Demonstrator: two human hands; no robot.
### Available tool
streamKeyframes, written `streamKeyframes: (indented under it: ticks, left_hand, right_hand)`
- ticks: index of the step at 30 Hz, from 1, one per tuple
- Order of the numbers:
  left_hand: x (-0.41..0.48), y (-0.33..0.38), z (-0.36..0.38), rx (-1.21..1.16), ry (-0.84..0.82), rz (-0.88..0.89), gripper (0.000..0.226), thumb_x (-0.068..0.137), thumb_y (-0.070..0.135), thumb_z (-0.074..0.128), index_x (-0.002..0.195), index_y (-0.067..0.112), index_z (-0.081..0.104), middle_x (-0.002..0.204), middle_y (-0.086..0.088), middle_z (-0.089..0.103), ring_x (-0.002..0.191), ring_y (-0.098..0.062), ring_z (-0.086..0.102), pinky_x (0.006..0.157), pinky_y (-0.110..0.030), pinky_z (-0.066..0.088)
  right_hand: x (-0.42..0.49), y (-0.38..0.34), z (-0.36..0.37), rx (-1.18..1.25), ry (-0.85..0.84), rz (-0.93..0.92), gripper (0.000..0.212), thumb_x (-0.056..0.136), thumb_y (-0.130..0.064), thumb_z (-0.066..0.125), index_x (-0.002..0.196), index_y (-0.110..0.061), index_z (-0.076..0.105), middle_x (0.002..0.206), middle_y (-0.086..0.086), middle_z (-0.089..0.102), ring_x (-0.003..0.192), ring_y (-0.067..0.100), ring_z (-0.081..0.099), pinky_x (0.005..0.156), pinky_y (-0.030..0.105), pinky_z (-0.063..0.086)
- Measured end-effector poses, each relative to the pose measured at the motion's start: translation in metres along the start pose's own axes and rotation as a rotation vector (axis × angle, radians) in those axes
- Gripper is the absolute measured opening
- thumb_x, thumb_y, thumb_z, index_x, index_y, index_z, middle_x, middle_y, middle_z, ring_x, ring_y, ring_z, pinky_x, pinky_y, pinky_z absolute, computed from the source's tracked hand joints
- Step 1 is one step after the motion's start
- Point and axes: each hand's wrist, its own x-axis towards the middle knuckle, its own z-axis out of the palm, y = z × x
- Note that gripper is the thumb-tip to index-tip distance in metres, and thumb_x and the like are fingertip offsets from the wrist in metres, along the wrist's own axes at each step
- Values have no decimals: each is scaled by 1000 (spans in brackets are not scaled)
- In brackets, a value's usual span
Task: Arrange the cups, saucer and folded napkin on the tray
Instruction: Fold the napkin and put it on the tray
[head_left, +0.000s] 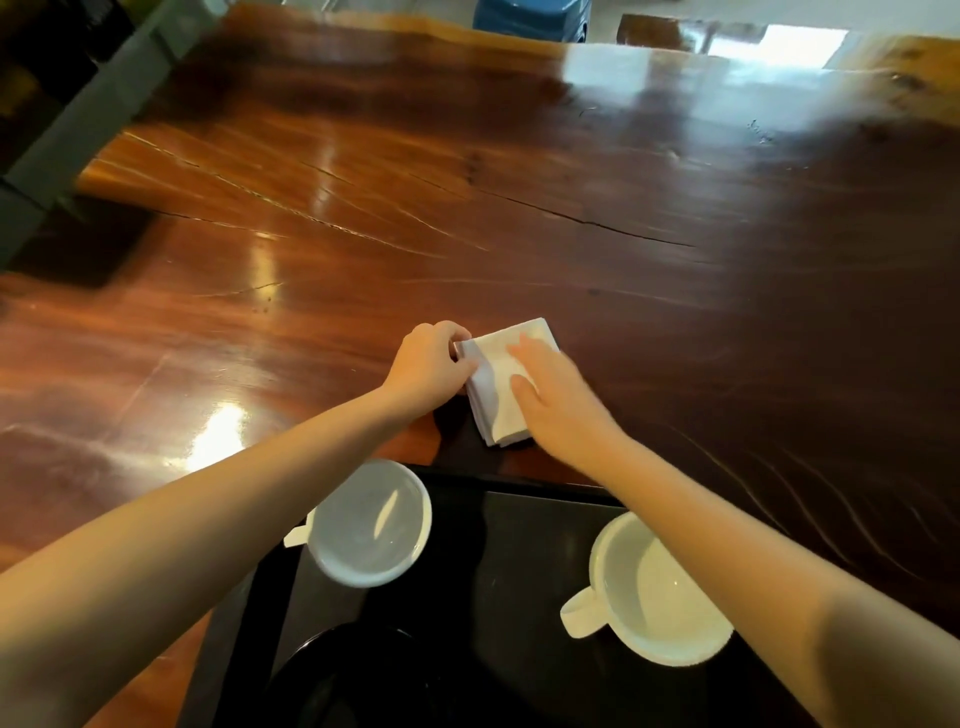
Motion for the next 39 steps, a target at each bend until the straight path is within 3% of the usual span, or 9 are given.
streamKeyframes:
  ticks: [4,6,8,11,15,22,29,35,39]
  left_hand:
    - [-1,3,3,69,83,71,29,91,16,51,118,8,60,113,-11,62,93,-19,57,70,-26,41]
    - [-5,6,9,169,112,156,42,94,23,47,132,5,48,133,-17,50,120,-29,48,91,-32,42]
    - [-8,5,16,316,27,230,60,97,38,39,146,8,25,155,-13,24,143,-28,20,114,-39,21]
    - [-8,-10,20,565,-179,328,74,93,57,19,149,15,-5,160,-4,-7,147,-17,-10,117,-44,-4]
    - [-3,-27,12,636,-274,403,82,86,66,11,146,17,-16,159,-2,-16,145,-13,-18,118,-40,-8]
    - [-6,-21,12,651,-254,407,82,91,62,23,148,15,-11,159,-5,-12,147,-18,-11,119,-39,-3]
    - [33,40,-4,545,-260,180,86,78,61,59,138,6,31,136,-16,43,121,-31,45,92,-39,44]
    - [58,60,-4,562,-485,103,57,82,55,58,116,9,53,104,-3,55,91,-20,51,74,-29,37]
    - [47,42,-9,331,-352,246,31,90,39,55,100,11,47,88,0,52,84,-21,49,69,-29,32]
  right_hand:
    - [14,22,-7,-474,-68,-190,76,93,-50,38,149,-18,-1,159,4,-7,146,23,-8,115,39,-4]
    - [21,22,2,-598,-95,-262,82,91,-53,37,149,-13,-3,159,8,-7,146,25,-9,116,39,-5]
    - [25,25,9,-655,-65,-303,80,91,-51,34,148,-11,-5,159,10,-6,146,24,-10,114,38,-9]
    - [27,28,12,-680,-54,-316,81,87,-54,27,148,-9,-2,159,10,-4,146,23,-9,114,38,-9]
    - [30,35,8,-702,-69,-374,95,79,-74,15,148,-10,-2,159,8,-5,146,22,-8,118,39,-3]
    - [14,70,-16,-670,-107,-250,109,70,-84,16,146,-14,-17,158,4,-13,144,14,-14,113,32,-11]
    - [14,69,-17,-673,-110,-283,104,77,-79,20,146,-11,-16,158,6,-12,145,18,-14,113,36,-13]
    - [14,72,-15,-671,-75,-304,104,77,-78,24,146,-12,-16,159,6,-10,145,18,-12,113,37,-12]
    - [16,66,-26,-274,-180,-211,105,77,-66,52,148,-19,-10,159,-3,-2,145,14,-6,113,33,-11]
